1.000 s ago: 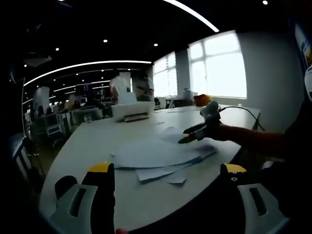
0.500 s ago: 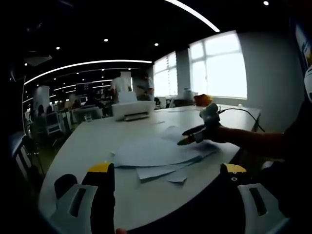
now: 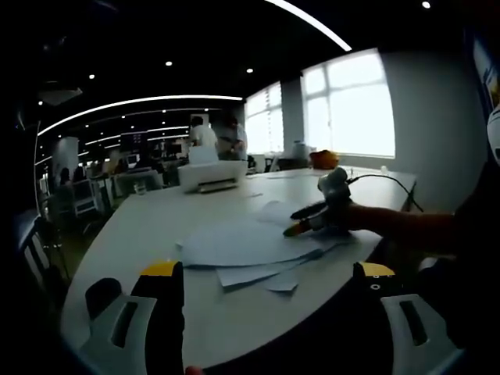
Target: Organize the stack of printing papers by aligning and flattening the scattered papers on the table
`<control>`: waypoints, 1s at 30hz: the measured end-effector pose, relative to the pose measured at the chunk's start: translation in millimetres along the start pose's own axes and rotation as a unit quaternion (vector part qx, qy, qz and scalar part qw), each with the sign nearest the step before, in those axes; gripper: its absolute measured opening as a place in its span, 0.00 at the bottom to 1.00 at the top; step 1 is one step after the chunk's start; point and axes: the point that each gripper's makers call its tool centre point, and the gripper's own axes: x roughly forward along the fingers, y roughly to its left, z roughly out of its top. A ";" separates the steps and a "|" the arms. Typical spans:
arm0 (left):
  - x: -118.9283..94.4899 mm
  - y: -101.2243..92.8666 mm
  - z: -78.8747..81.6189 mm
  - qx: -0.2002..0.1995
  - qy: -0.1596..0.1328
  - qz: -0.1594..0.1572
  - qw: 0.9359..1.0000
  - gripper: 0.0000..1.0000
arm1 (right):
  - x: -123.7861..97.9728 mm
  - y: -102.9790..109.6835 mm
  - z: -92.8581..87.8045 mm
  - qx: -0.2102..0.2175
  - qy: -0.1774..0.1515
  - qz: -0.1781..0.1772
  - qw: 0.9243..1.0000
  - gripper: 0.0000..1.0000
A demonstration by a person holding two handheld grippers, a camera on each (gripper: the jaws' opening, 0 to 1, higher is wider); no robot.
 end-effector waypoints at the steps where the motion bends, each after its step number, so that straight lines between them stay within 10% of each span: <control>1: 0.0 0.1 -0.1 0.000 0.000 0.000 1.000 0.92 | 0.1 -1.0 -0.4 -0.003 0.000 -0.003 1.000 0.58; 22: 0.7 -1.0 -2.5 0.001 0.003 -0.002 1.000 0.91 | -0.1 -7.2 -1.1 -0.005 -0.011 -0.018 1.000 0.61; 30: 0.2 -1.5 -5.8 -0.001 0.005 -0.002 1.000 0.91 | 0.0 2.2 0.0 -0.017 -0.019 0.004 1.000 0.38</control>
